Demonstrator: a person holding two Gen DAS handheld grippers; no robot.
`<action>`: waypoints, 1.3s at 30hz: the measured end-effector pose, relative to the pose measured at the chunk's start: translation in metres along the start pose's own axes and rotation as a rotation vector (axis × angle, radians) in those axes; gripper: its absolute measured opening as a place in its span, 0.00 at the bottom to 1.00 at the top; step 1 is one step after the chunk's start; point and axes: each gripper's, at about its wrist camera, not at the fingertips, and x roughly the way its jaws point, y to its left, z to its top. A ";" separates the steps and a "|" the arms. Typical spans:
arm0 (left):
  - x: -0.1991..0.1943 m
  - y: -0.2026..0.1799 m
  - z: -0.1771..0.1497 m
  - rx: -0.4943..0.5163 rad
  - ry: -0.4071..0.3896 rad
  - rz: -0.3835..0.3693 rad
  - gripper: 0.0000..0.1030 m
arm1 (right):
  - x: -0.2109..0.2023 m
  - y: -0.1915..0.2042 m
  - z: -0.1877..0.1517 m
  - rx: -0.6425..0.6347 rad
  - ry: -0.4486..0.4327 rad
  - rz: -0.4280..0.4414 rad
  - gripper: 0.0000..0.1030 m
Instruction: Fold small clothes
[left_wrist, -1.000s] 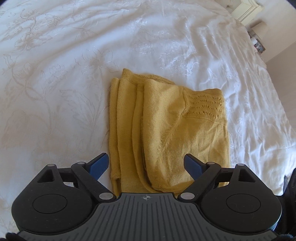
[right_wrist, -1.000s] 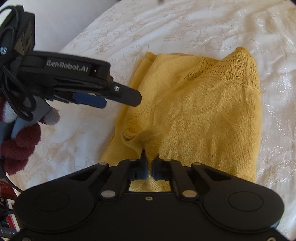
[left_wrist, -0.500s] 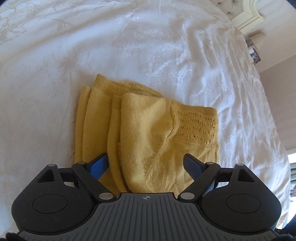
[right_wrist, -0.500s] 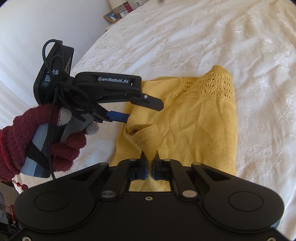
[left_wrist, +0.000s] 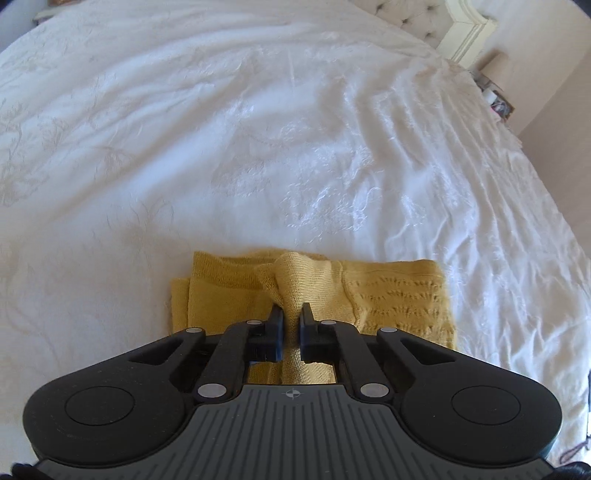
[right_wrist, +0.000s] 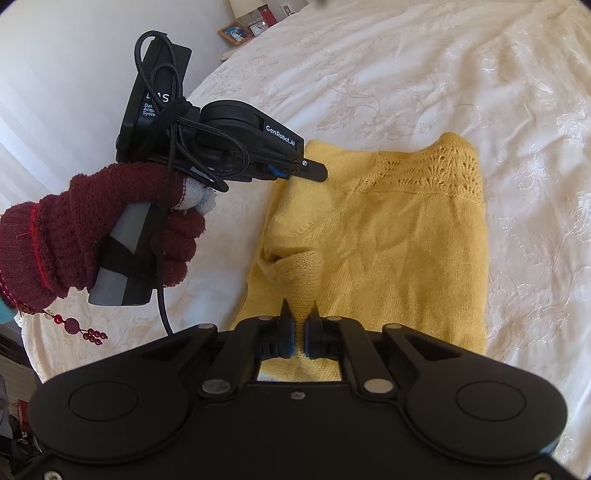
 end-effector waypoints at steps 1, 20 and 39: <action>-0.008 0.000 0.001 0.017 -0.016 0.003 0.07 | -0.002 0.003 0.000 -0.004 -0.006 0.009 0.11; 0.021 0.040 -0.007 0.037 0.067 0.083 0.10 | 0.063 0.054 -0.031 -0.249 0.163 0.054 0.41; -0.006 0.038 0.003 0.055 -0.038 0.142 0.21 | 0.016 -0.007 0.030 -0.059 -0.029 -0.053 0.63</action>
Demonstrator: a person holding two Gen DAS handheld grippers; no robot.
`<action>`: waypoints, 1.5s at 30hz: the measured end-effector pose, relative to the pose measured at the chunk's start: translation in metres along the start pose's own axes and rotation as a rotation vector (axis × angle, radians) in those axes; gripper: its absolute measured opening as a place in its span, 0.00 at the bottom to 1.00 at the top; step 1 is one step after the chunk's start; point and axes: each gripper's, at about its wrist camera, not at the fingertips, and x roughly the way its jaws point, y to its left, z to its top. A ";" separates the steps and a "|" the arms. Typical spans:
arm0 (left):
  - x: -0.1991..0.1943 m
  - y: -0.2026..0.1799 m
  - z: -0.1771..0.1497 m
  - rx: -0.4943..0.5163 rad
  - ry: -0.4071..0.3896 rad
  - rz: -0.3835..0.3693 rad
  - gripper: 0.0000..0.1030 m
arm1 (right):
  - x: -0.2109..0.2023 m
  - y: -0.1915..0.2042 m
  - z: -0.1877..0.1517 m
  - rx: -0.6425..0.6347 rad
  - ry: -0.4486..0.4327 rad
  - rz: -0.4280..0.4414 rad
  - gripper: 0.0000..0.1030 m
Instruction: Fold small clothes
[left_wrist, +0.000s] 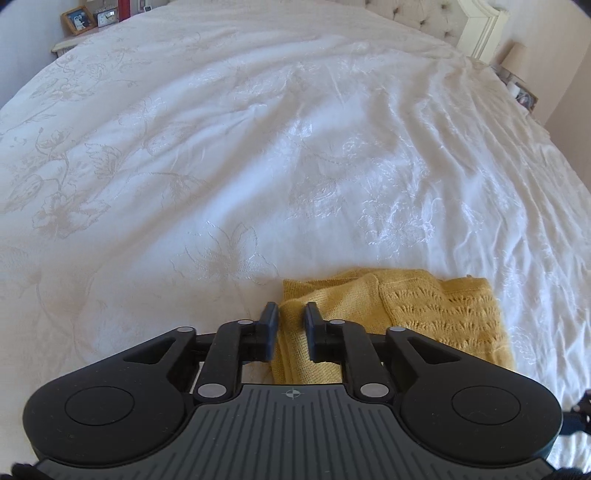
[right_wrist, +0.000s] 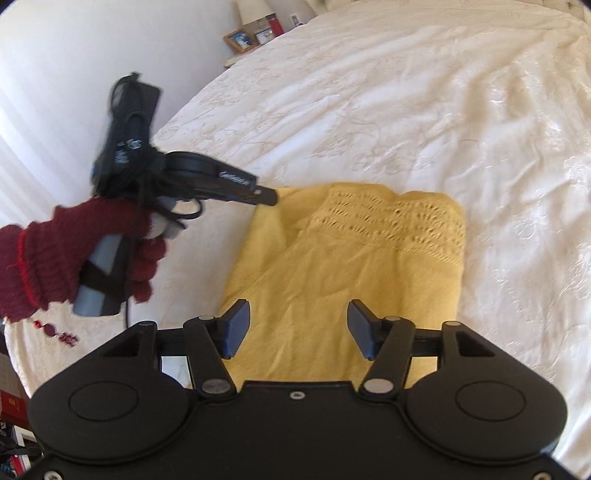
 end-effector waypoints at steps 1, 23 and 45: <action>-0.009 -0.001 -0.002 0.004 -0.021 -0.001 0.23 | 0.004 -0.007 0.005 0.007 0.002 -0.012 0.69; -0.050 -0.023 -0.105 -0.060 0.131 -0.081 0.46 | 0.058 -0.068 0.056 0.097 0.042 -0.073 0.76; 0.004 -0.012 -0.110 -0.254 0.216 -0.256 0.81 | 0.058 -0.136 0.017 0.370 0.057 0.131 0.93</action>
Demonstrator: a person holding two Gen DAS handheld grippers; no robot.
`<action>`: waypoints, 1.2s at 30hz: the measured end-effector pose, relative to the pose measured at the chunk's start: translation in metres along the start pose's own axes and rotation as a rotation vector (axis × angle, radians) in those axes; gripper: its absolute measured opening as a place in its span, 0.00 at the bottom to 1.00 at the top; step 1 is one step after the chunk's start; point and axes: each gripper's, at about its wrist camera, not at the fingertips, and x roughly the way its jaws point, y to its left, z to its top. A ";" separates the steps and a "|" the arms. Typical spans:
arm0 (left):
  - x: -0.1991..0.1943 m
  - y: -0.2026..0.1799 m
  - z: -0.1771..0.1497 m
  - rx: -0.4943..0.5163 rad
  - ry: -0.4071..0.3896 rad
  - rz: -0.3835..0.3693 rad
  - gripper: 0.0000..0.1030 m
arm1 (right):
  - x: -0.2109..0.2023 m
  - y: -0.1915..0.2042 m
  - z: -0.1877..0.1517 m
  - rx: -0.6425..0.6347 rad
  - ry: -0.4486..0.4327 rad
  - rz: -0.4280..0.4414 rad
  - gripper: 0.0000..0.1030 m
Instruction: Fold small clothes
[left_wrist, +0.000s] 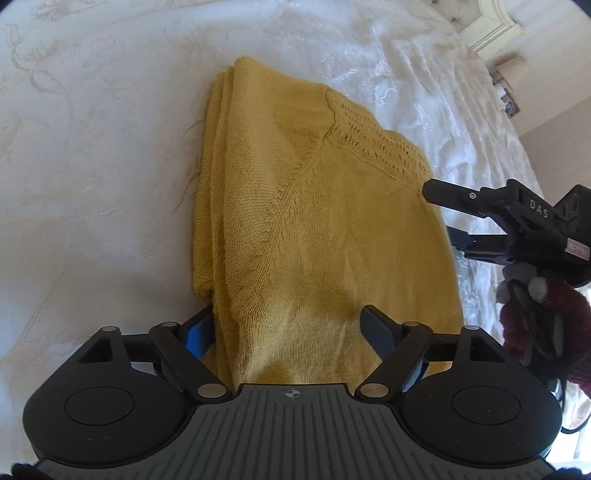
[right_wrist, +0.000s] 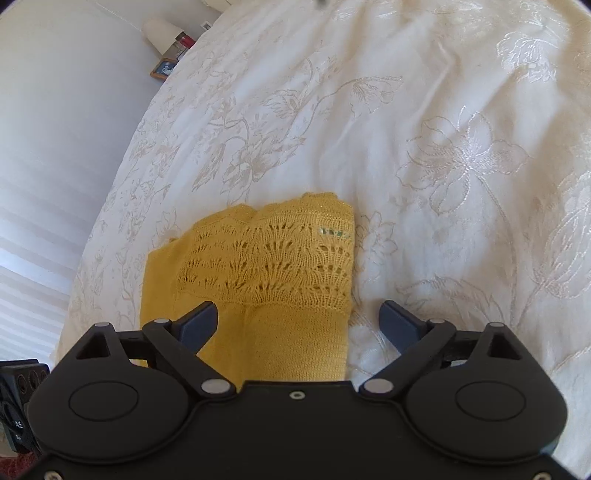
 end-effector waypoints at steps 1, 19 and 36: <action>0.001 0.001 0.001 -0.005 -0.001 -0.014 0.84 | 0.003 0.000 0.002 0.002 0.004 0.014 0.93; 0.009 -0.001 0.010 0.013 -0.057 -0.138 0.87 | 0.028 0.009 0.008 -0.028 0.012 0.104 1.00; 0.000 -0.010 0.015 -0.001 -0.008 -0.155 0.22 | 0.007 0.028 -0.005 -0.058 0.020 0.044 0.46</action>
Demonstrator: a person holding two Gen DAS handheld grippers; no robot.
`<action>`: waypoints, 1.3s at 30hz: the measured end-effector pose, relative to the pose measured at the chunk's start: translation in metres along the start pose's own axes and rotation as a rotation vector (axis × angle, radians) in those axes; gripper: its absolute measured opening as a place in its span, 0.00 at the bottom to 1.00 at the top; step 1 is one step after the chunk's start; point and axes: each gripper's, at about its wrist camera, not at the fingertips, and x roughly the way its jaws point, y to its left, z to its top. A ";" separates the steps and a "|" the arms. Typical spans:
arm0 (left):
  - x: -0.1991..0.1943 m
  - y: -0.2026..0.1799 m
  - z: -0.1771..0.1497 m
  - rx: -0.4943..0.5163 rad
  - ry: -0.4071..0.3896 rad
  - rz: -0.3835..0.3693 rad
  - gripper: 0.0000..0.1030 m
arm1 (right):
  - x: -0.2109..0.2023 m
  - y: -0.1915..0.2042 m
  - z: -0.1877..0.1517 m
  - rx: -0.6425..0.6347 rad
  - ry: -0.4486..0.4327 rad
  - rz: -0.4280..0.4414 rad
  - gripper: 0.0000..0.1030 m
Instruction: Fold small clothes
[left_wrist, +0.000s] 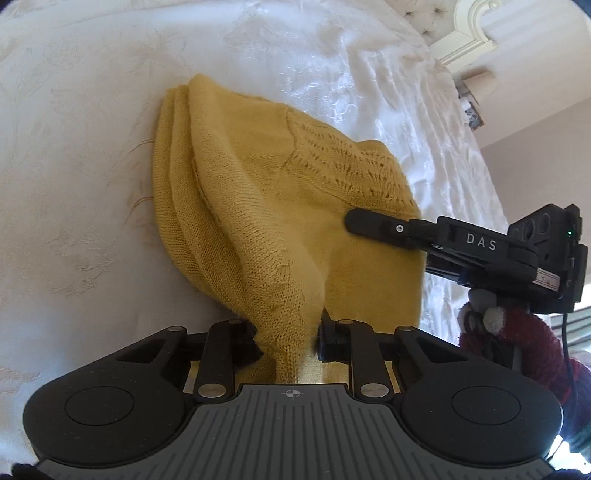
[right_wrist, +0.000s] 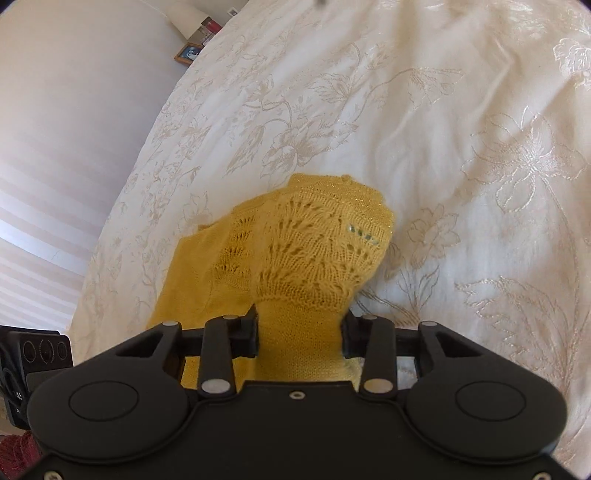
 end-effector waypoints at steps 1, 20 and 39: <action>-0.003 -0.005 -0.001 0.005 0.001 -0.007 0.21 | -0.005 0.004 -0.002 0.001 -0.010 0.005 0.45; -0.035 -0.091 -0.128 0.041 0.046 -0.094 0.21 | -0.130 0.011 -0.106 0.041 -0.010 0.012 0.45; -0.061 -0.113 -0.172 0.195 -0.164 0.323 0.33 | -0.164 -0.019 -0.141 -0.047 -0.073 -0.281 0.64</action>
